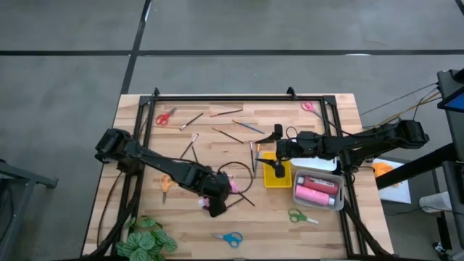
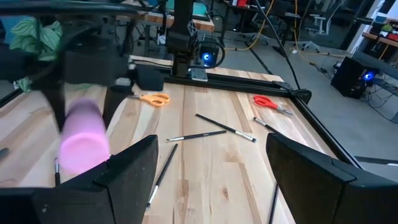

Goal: Pick & Place Paint Supplies
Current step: Put the pink paint bottle into the gray bin

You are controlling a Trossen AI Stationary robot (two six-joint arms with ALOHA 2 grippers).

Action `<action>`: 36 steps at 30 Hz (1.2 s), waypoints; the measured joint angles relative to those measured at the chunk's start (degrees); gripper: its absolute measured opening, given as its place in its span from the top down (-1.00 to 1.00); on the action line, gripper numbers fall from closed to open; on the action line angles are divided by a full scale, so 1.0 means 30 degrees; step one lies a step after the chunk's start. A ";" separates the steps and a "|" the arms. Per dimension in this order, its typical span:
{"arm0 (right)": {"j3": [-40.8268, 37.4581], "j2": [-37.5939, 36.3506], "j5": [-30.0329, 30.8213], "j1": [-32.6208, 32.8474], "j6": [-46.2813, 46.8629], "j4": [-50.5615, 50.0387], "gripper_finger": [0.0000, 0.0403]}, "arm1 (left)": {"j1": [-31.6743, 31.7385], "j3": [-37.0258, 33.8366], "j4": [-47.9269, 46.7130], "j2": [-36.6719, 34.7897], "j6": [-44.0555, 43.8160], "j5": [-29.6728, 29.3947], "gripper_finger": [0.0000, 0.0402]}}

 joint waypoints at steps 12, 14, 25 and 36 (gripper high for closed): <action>0.0000 0.0000 0.0002 -0.0002 -0.0007 -0.0033 -0.48 | 0.0305 0.5302 -0.1330 0.3580 0.3787 -0.0284 -0.01; 0.0000 0.0000 0.0001 0.0002 0.0013 -0.0045 -0.48 | 0.0305 0.5990 -0.1216 0.4150 0.4492 -0.0277 -0.01; 0.0000 0.0000 0.0002 0.0001 -0.0007 -0.0135 -0.48 | 0.0080 0.9953 -0.1011 0.7460 0.6296 -0.0051 -0.01; 0.0000 0.0000 -0.0006 0.0003 -0.0001 -0.0283 -0.48 | -0.0147 1.1046 0.0037 0.8573 0.5702 -0.0007 -0.01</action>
